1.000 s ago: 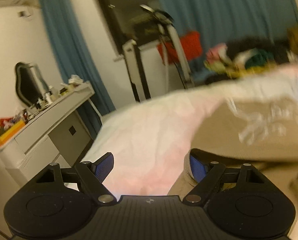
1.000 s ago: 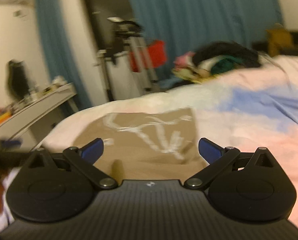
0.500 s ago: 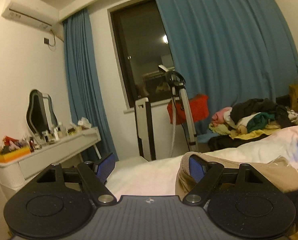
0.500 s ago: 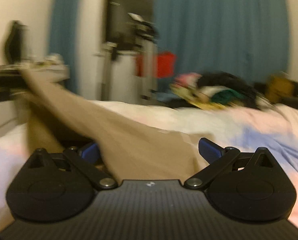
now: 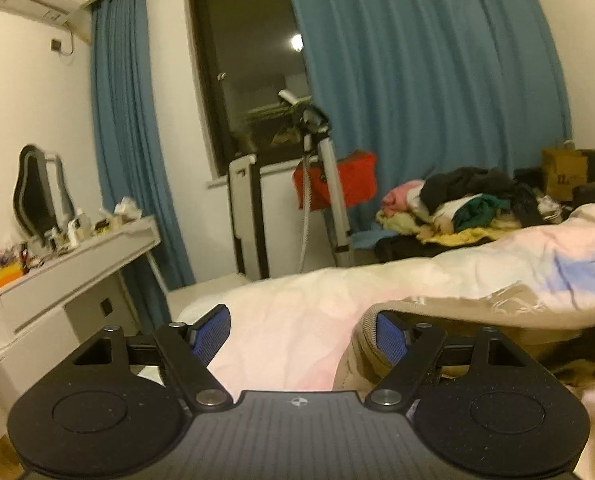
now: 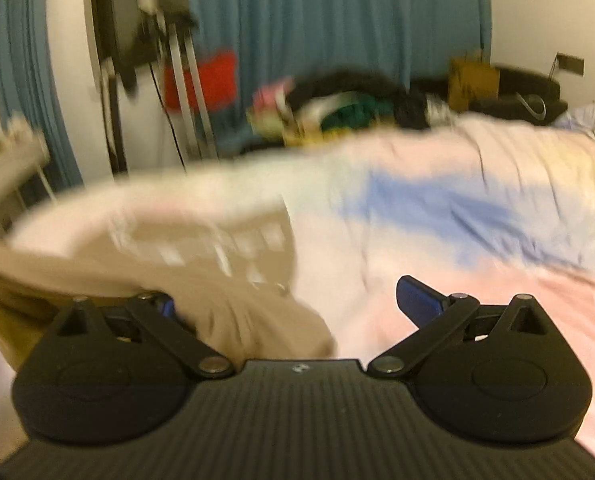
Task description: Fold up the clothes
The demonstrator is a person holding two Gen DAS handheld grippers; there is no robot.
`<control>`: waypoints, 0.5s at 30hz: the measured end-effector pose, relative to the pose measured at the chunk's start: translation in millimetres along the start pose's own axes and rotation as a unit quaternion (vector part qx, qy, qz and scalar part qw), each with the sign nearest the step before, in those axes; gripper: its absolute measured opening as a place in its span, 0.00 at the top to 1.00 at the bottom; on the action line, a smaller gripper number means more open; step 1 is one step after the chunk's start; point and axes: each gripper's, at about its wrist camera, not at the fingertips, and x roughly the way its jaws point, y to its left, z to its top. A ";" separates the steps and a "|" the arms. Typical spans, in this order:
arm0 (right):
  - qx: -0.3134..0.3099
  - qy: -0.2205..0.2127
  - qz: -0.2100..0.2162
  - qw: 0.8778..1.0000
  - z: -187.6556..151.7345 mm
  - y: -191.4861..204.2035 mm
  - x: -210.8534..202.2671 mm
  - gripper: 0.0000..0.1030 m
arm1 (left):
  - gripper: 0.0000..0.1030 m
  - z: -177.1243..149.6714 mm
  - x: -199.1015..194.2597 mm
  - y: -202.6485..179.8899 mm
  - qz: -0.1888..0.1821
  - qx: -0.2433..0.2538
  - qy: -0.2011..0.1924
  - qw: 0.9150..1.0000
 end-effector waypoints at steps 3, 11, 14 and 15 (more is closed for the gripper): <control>0.013 0.034 -0.010 0.999 -26.6 -12.9 12.5 0.00 | 0.26 -5.4 6.4 7.5 -0.020 -0.023 0.029 0.999; 0.056 -0.141 -0.002 0.988 -15.3 -20.9 -31.6 0.00 | 0.25 -23.0 23.5 -11.6 -0.011 0.023 0.070 0.997; 0.043 -0.163 0.007 0.986 -11.1 -18.4 -35.4 0.00 | 0.24 -29.5 34.6 -19.1 -0.018 0.035 0.094 0.995; 0.042 -0.163 0.007 0.986 -11.6 -19.0 -35.5 0.00 | 0.23 -31.0 39.5 -21.8 -0.017 0.040 0.105 0.994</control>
